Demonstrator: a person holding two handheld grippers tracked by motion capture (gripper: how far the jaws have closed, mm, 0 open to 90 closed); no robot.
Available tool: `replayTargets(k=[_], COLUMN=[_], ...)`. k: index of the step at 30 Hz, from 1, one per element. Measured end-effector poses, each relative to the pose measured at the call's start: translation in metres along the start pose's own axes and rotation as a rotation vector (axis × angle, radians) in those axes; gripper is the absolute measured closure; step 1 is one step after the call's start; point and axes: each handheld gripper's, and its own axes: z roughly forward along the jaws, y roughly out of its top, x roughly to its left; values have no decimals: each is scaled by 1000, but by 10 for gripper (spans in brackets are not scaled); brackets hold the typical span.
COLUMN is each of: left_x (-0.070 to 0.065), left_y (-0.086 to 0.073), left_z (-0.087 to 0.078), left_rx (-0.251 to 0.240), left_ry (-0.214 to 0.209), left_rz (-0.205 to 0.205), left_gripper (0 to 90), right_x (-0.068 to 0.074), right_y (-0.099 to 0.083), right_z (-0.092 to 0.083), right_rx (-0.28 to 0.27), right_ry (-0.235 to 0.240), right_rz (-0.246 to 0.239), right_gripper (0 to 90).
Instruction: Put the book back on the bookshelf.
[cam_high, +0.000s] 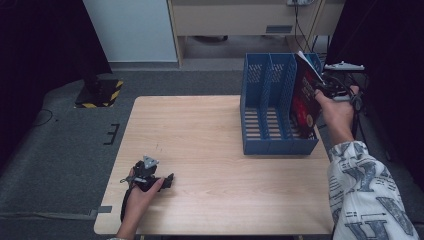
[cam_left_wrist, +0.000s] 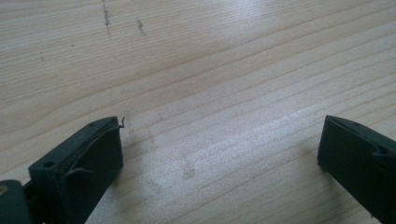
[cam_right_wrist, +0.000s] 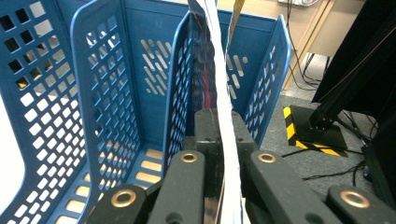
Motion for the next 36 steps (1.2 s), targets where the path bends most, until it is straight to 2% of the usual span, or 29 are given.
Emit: replayTargets(k=[11,14,21,31,36], left_x=[0,0,0,0,0], left_y=[0,0,0,0,0], left_z=[0,0,0,0,0], left_rx=[0,-2,-2,-1,0], left_ry=[-2,-2,-2,-2,-2], left_rz=[1,-1,0,2,2], left_gripper=[0,0,0,0,0], right_x=[1,2,8,11,15], right_y=[9,12,9,1,-1], right_z=[7,9,17,23,24], right_rx=[8,11,31,43,39], right_ry=[-41,-55,-81,-94,-79], right_rz=[-19,-40,-62,-53,-55], right_gripper=[871,871,871,870,867])
